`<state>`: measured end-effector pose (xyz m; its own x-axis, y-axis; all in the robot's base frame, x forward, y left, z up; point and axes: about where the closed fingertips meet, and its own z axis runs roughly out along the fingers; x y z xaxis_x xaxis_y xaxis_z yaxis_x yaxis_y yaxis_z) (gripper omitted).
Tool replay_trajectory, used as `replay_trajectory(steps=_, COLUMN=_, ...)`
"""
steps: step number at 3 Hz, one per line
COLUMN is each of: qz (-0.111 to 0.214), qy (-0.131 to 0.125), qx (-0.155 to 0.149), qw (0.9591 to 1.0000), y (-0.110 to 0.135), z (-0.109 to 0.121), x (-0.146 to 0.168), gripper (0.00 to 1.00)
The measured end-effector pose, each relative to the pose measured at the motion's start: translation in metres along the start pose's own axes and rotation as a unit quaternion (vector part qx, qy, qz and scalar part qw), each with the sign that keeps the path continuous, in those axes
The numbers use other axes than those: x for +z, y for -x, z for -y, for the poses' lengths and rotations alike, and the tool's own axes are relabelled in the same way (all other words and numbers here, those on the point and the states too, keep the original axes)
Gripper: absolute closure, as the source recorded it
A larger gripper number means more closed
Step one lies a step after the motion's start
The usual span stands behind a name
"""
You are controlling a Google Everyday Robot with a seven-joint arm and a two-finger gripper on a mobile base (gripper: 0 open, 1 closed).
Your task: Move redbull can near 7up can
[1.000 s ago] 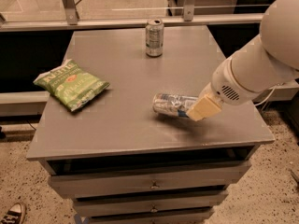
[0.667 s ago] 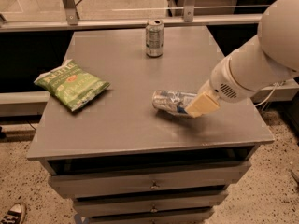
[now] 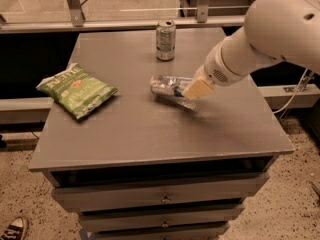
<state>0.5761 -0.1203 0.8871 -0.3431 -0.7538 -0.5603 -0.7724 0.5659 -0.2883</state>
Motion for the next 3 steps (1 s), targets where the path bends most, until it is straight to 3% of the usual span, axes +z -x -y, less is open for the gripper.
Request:
replay_trajectory(steps=1, qz=0.029, qy=-0.011, qx=-0.04, qw=0.9987, y=0.04, z=0.045, x=0.037, gripper=1.0)
replay_trajectory(steps=2, qz=0.041, qy=-0.014, qx=-0.06, qw=0.9972, y=0.061, z=0.066, x=0.057, gripper=1.0)
replay_trajectory(steps=3, qz=0.038, qy=-0.012, qx=-0.071, qw=0.9967, y=0.068, z=0.081, x=0.077, gripper=0.84)
